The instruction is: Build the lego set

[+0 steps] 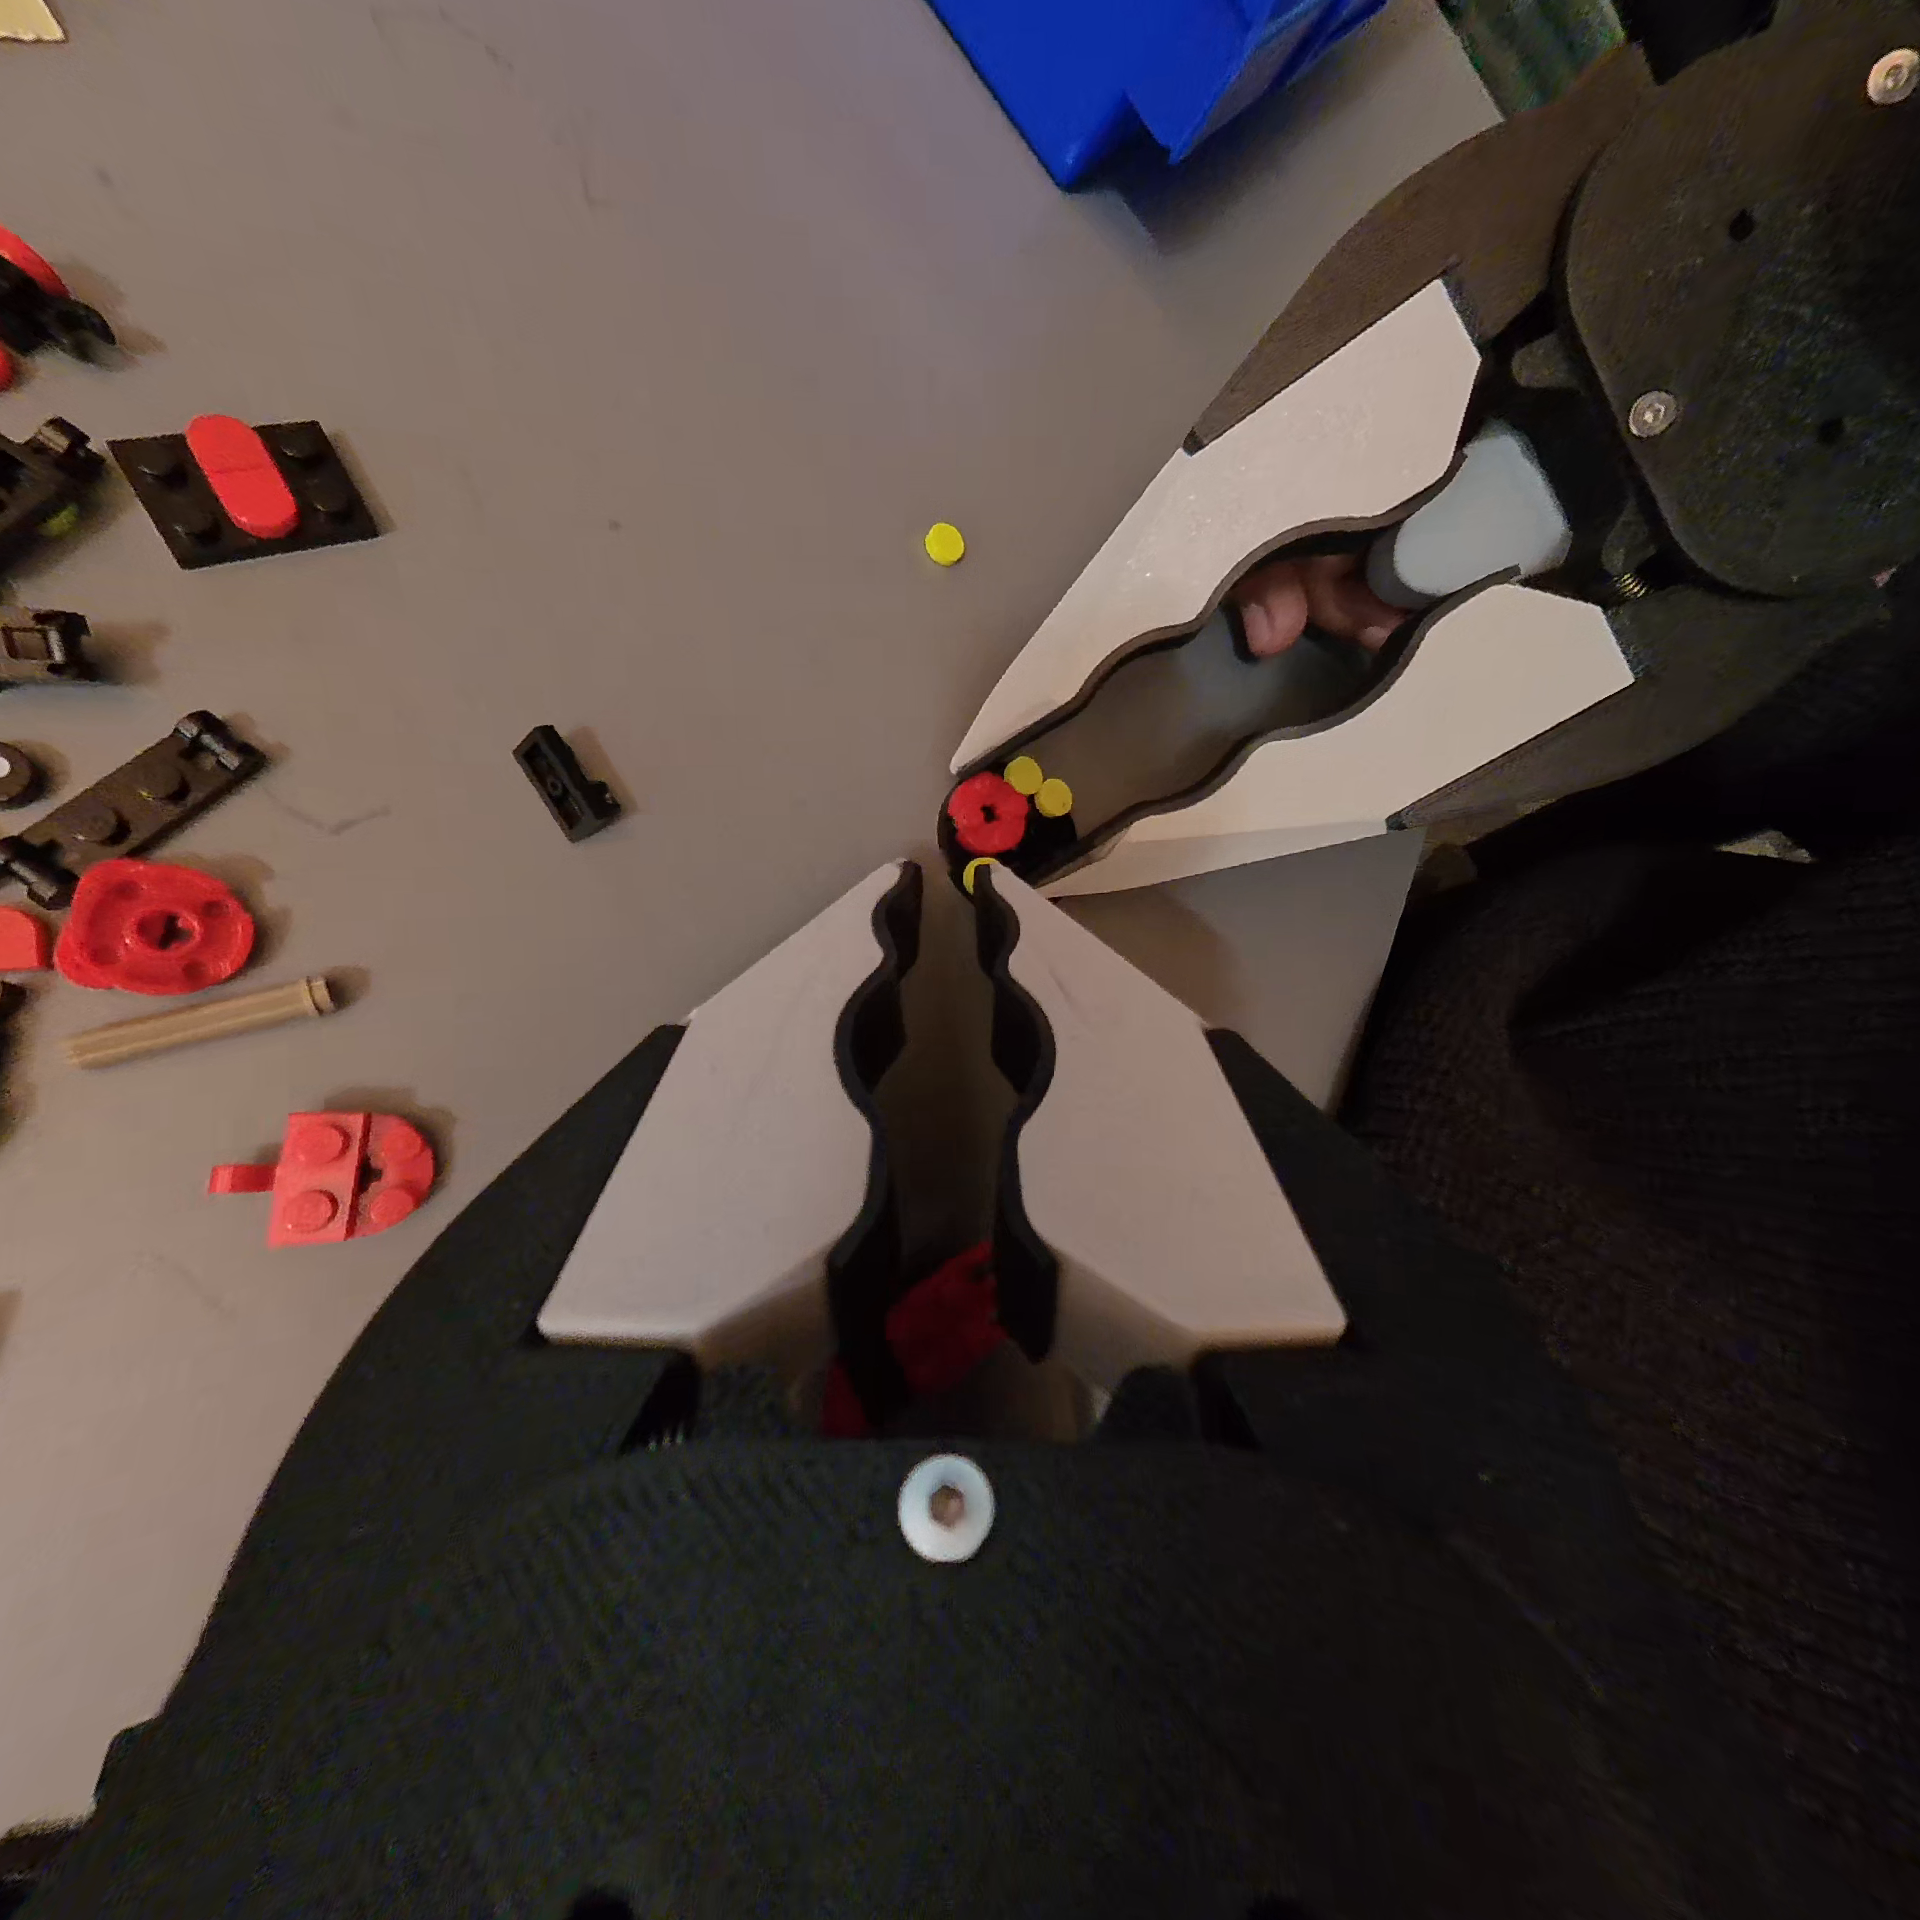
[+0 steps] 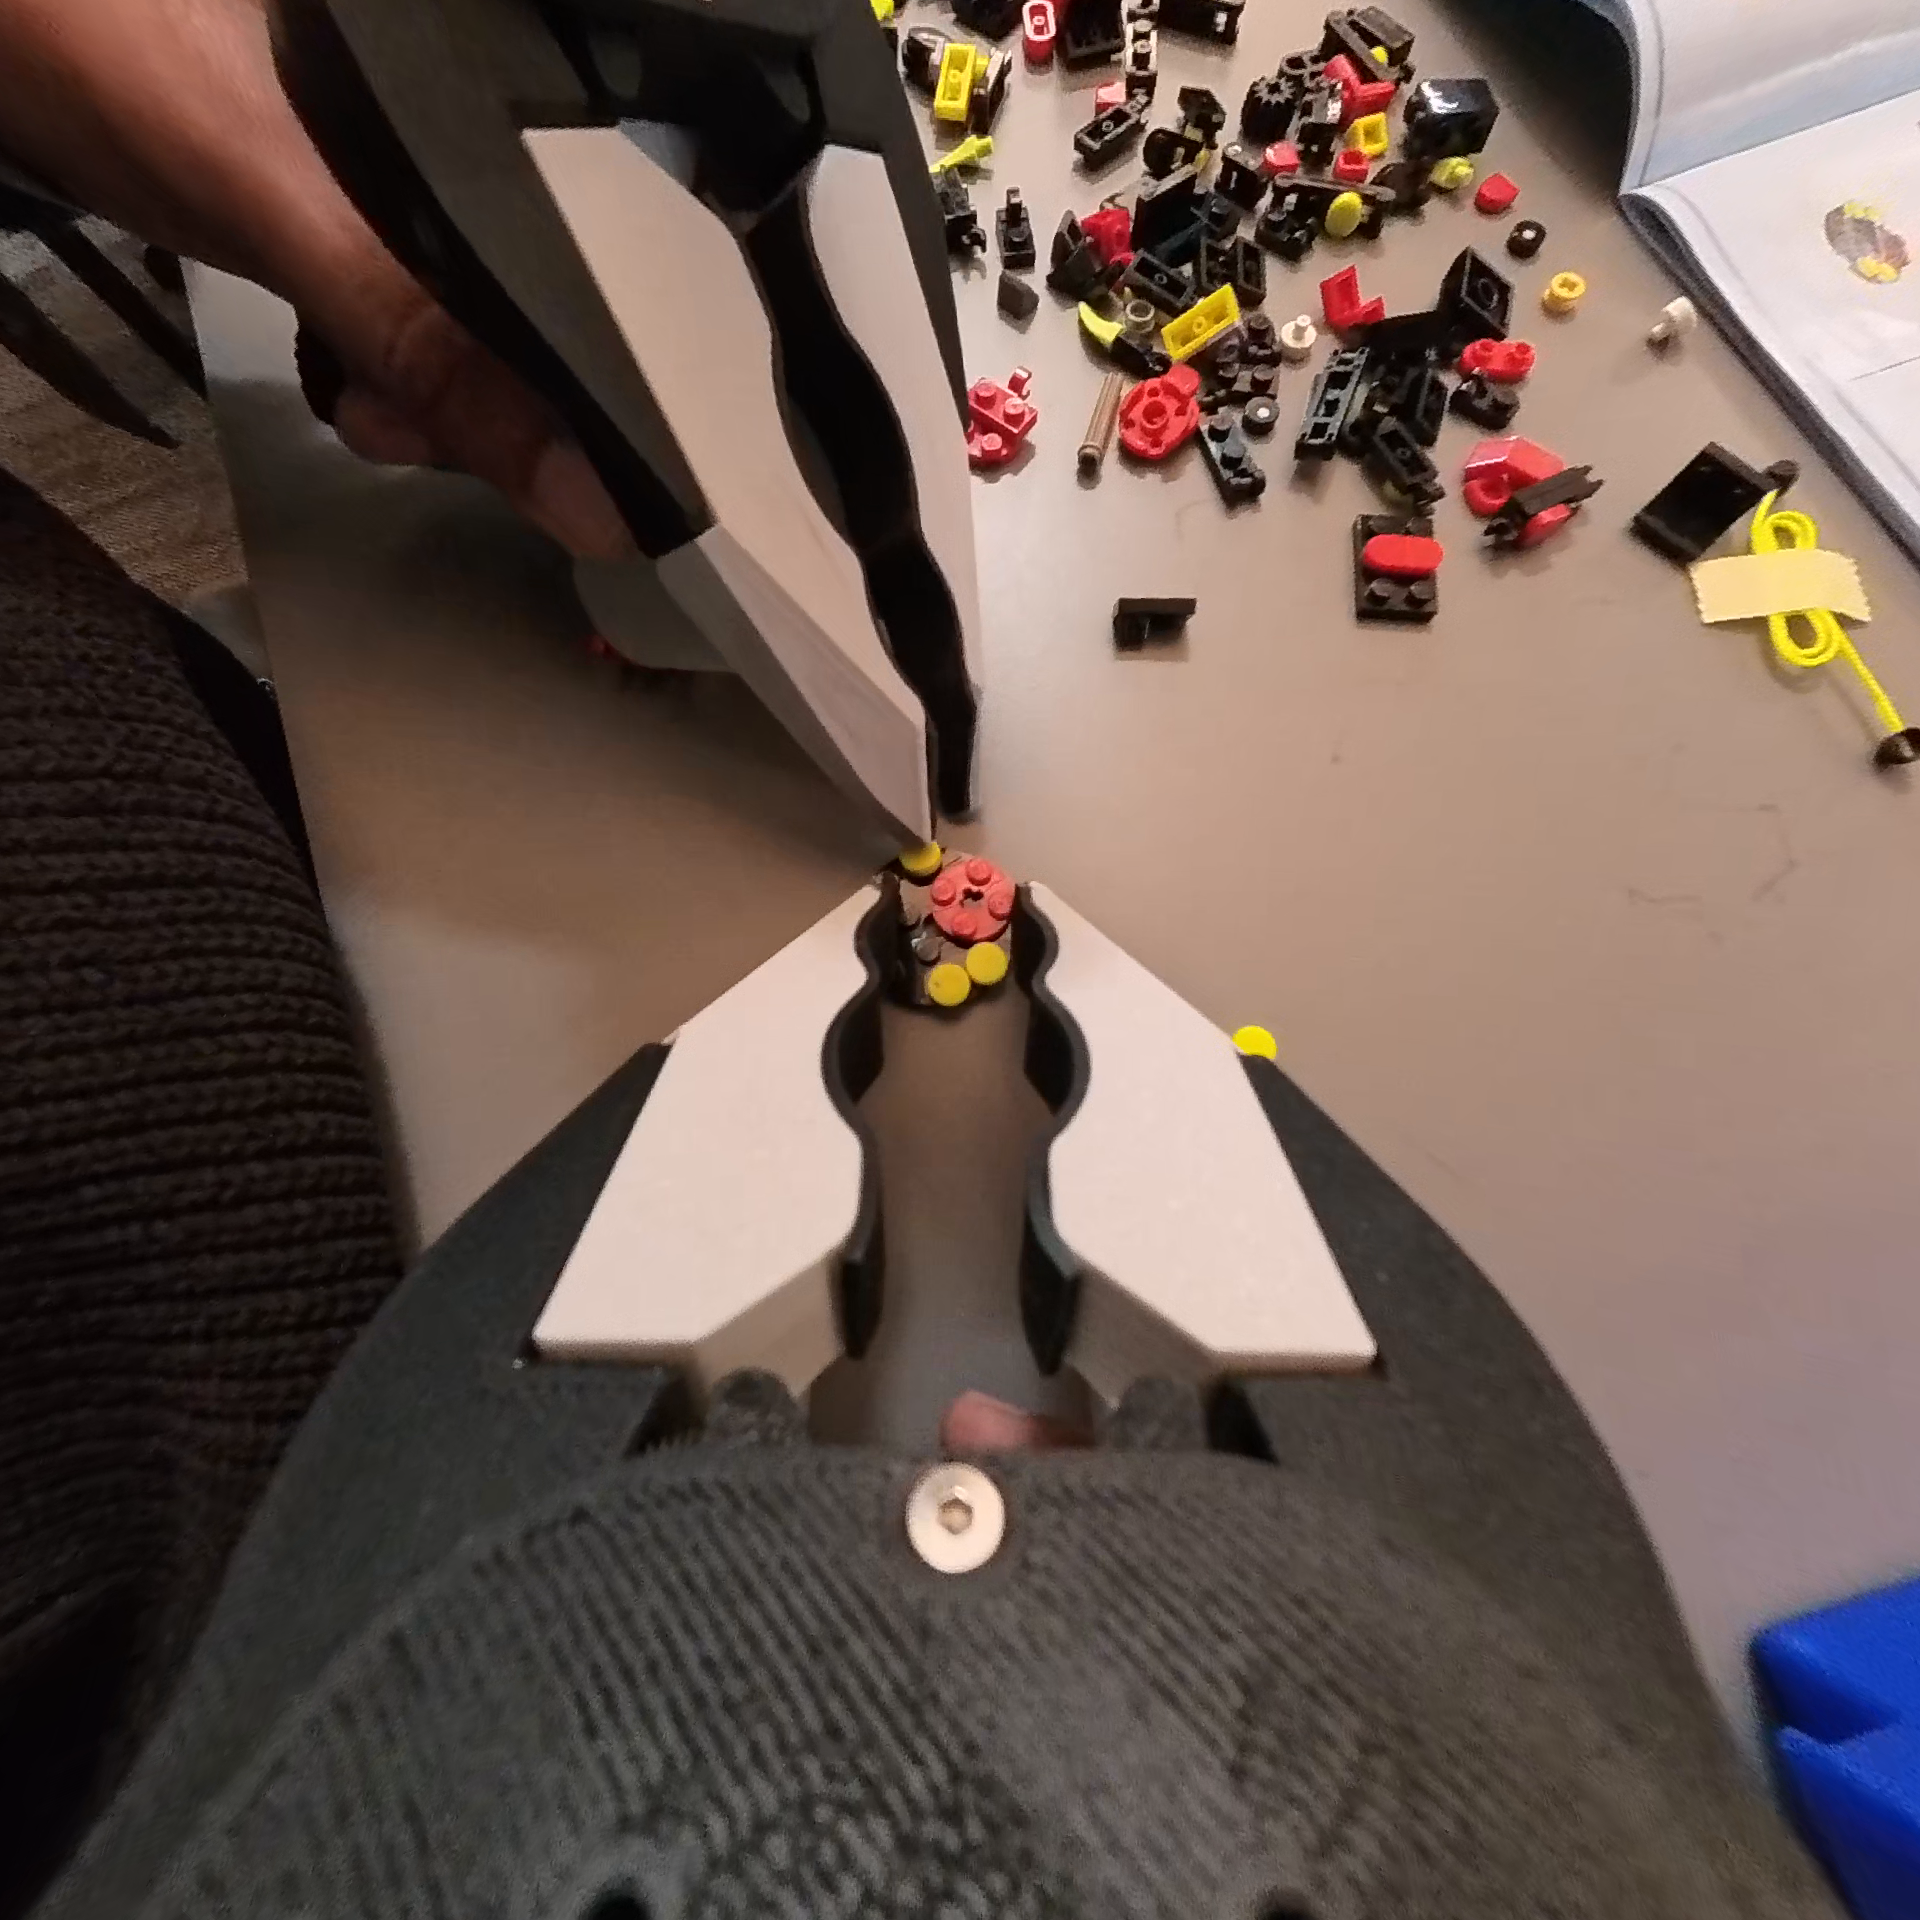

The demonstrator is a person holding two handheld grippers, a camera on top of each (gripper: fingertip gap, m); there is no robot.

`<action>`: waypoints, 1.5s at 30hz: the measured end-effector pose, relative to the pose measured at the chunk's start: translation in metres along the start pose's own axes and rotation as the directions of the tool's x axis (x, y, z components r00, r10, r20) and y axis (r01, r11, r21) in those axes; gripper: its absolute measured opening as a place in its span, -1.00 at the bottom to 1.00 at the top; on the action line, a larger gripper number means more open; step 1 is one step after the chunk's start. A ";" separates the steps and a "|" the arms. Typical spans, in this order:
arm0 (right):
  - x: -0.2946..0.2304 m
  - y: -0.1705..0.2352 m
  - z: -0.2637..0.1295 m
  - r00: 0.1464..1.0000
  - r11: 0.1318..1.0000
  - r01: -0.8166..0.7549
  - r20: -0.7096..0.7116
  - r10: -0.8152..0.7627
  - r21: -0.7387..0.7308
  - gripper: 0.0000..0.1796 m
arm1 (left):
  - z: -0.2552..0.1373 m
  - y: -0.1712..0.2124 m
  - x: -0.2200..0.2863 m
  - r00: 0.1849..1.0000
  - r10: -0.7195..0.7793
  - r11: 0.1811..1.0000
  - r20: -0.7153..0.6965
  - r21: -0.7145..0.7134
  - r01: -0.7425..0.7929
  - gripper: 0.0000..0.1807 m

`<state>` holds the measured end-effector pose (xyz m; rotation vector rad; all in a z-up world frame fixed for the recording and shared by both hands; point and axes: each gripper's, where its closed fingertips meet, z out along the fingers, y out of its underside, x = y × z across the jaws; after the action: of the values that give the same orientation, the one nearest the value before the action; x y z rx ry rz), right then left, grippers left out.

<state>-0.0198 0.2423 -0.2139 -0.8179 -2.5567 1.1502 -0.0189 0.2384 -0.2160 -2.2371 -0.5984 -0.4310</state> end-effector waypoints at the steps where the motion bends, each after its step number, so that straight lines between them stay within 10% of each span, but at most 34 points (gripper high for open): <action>1: 0.000 0.000 0.000 1.000 1.000 0.000 0.000 0.000 0.000 -0.77 | 0.000 0.000 0.000 1.000 -0.001 1.000 0.001 -0.001 0.001 -0.90; 45: 0.001 -0.006 -0.008 0.999 0.999 0.027 -0.022 -0.026 0.040 -0.77 | -0.011 -0.003 0.000 0.998 0.038 0.999 0.057 -0.021 -0.037 -1.00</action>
<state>-0.0193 0.2447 -0.2041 -0.7801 -2.5104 1.1750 -0.0220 0.2319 -0.2072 -2.2821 -0.5829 -0.3565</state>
